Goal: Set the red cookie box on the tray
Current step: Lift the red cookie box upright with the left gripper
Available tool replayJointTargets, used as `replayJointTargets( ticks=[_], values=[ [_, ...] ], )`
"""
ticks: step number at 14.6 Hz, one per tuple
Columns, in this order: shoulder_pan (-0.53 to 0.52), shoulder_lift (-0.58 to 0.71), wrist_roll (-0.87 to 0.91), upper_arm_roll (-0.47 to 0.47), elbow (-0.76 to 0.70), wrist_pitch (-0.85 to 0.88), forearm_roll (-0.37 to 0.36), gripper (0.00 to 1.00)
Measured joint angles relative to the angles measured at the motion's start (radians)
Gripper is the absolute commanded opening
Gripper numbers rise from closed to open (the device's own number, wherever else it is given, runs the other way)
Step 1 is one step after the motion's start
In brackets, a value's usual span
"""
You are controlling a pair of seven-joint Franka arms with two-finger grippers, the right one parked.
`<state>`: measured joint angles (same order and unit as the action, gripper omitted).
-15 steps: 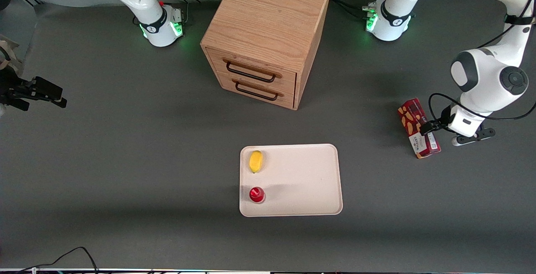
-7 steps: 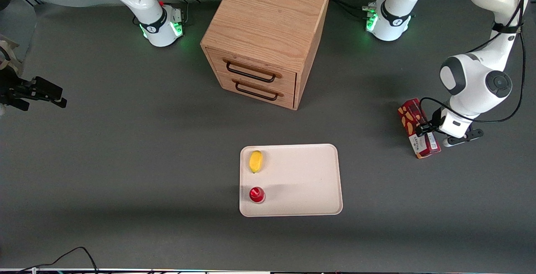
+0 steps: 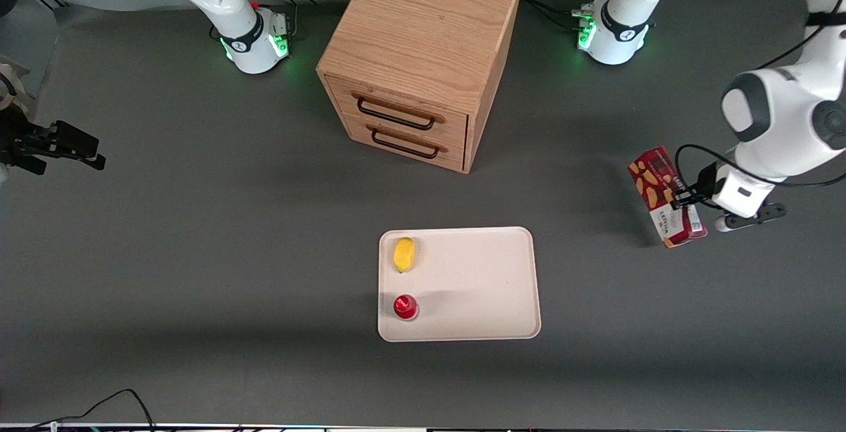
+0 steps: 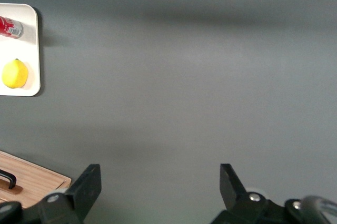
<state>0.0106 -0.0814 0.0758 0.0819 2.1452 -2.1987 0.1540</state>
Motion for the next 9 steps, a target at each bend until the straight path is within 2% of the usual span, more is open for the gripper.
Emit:
replayJointTargets(
  ticks=[4,9],
  values=[
    [0.0,0.101,0.001,0.002,-0.288,0.431,-0.068,0.0],
    [0.007,0.079,0.007,-0.003,-0.524,0.626,-0.085,0.0]
  ],
)
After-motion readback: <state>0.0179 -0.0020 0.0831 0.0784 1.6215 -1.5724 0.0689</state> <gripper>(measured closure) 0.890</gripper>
